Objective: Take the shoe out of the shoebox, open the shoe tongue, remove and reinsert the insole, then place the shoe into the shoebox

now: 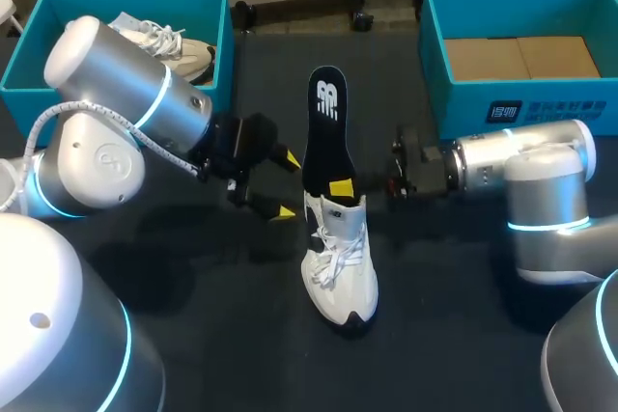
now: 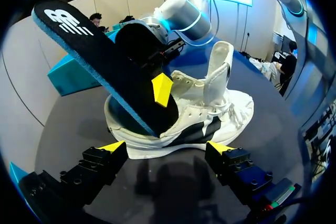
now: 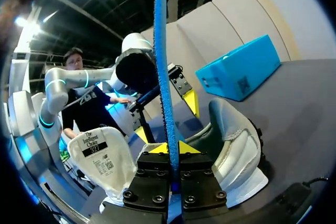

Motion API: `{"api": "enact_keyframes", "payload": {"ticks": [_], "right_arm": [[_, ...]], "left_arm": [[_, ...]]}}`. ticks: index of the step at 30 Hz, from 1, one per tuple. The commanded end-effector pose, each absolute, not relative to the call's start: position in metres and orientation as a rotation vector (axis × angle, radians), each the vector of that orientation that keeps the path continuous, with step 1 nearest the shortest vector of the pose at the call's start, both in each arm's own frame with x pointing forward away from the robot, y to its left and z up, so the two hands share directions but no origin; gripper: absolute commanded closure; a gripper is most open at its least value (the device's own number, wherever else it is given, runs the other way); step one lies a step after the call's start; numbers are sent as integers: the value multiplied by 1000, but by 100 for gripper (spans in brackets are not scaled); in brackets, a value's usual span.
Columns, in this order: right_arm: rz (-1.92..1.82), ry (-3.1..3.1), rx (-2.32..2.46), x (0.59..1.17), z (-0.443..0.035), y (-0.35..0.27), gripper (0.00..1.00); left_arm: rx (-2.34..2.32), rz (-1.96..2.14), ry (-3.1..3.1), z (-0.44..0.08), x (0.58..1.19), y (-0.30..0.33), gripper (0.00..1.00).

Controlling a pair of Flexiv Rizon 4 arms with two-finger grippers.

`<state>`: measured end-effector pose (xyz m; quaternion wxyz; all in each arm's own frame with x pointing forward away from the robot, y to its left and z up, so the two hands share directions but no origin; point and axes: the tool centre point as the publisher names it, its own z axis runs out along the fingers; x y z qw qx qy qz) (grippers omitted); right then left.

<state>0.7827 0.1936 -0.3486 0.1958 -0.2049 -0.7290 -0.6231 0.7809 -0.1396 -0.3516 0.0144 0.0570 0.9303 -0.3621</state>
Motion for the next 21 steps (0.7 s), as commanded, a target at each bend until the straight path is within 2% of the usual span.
{"api": "enact_keyframes", "payload": {"ticks": [1,11,21], "right_arm": [[-1739,-2043,-584,780,-354,196,100],[-1731,-2085,-632,787,-348,185,100],[-1682,-2078,-647,789,-363,189,100]], "left_arm": [[184,-1131,2899,-354,782,-140,0],[192,-1137,2897,-354,783,-142,0],[187,-1138,2896,-354,782,-140,0]]}}
